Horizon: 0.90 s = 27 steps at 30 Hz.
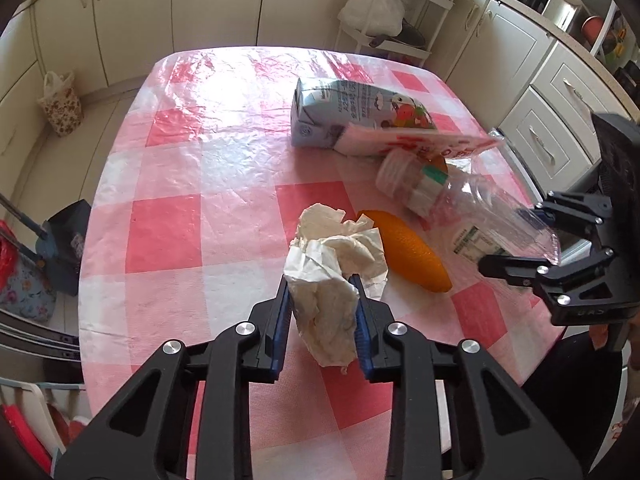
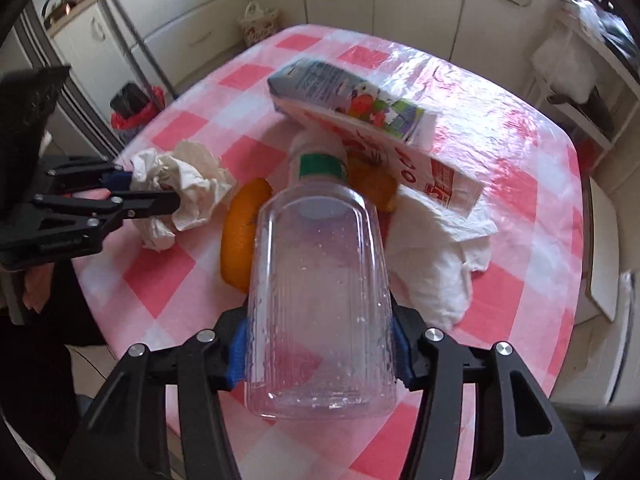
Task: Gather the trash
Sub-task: 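Carry the tissue and bottle to the yellow bucket and open both grippers over it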
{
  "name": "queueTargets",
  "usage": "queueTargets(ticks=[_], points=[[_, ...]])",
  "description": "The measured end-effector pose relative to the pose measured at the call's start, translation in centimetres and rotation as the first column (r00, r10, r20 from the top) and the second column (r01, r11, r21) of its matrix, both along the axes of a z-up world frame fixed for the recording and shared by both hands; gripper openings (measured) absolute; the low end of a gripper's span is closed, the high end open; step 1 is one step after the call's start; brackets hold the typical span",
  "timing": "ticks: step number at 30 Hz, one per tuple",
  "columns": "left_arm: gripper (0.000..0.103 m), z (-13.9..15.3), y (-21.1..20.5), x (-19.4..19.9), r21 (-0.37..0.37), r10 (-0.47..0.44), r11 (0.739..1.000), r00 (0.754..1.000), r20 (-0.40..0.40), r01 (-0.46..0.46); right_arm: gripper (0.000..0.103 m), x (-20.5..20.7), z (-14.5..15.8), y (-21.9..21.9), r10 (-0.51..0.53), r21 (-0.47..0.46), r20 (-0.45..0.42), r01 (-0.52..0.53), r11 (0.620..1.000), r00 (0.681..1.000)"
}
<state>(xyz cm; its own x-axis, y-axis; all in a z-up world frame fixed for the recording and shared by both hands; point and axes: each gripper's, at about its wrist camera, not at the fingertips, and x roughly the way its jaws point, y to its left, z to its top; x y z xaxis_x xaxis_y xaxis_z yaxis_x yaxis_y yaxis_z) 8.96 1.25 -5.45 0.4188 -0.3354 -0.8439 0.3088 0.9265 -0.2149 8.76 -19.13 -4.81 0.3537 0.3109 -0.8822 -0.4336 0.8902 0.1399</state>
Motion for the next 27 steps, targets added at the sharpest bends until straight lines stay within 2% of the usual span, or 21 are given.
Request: queueTargets(ticks=[3,6,9,10,13,16,19,25,27], points=[[0.025,0.6,0.5,-0.2,-0.017,0.012,1.000,1.000,0.023,-0.012,0.055,-1.3,0.5,-1.4,-0.070,0.152,-0.001,0.069,0.986,0.998],[0.024,1.7,1.2,-0.5,-0.044,0.036,0.998,0.997,0.064,-0.034,0.055,-2.1,0.6,-2.8,-0.131,0.289,-0.021,0.131,0.948,0.991],[0.024,2.9,1.9,-0.8,-0.076,0.064,0.996,0.991,0.120,-0.055,0.055,-2.5,2.1,-3.7,-0.166,0.385,0.001,0.153,0.910,0.986],[0.025,3.2,2.2,-0.9,-0.085,0.077,0.994,0.988,0.132,-0.067,0.055,-2.8,2.4,-3.9,-0.177,0.405,0.007,0.159,0.900,0.984],[0.025,3.8,2.9,-1.1,-0.107,0.110,0.990,0.982,0.155,-0.094,0.055,-3.0,2.3,-4.1,-0.191,0.371,0.012,0.173,0.912,0.981],[0.025,4.5,3.3,-1.3,-0.127,0.128,0.986,0.975,0.180,-0.106,0.055,-3.5,2.9,-5.2,-0.194,0.431,0.003,0.174,0.886,0.981],[0.025,5.4,3.4,-1.8,-0.147,0.130,0.984,0.966,0.224,-0.099,0.055,-4.2,4.1,-6.9,-0.218,0.538,0.011,0.178,0.824,0.976],[0.025,6.8,2.7,-2.6,-0.164,0.119,0.984,0.948,0.294,-0.073,0.055,-6.1,5.2,-10.0,-0.320,0.736,0.004,0.214,0.643,0.947],[0.025,7.0,2.2,-3.0,-0.157,0.111,0.985,0.944,0.311,-0.064,0.055,-6.5,5.5,-10.7,-0.345,0.769,0.003,0.219,0.601,0.938]])
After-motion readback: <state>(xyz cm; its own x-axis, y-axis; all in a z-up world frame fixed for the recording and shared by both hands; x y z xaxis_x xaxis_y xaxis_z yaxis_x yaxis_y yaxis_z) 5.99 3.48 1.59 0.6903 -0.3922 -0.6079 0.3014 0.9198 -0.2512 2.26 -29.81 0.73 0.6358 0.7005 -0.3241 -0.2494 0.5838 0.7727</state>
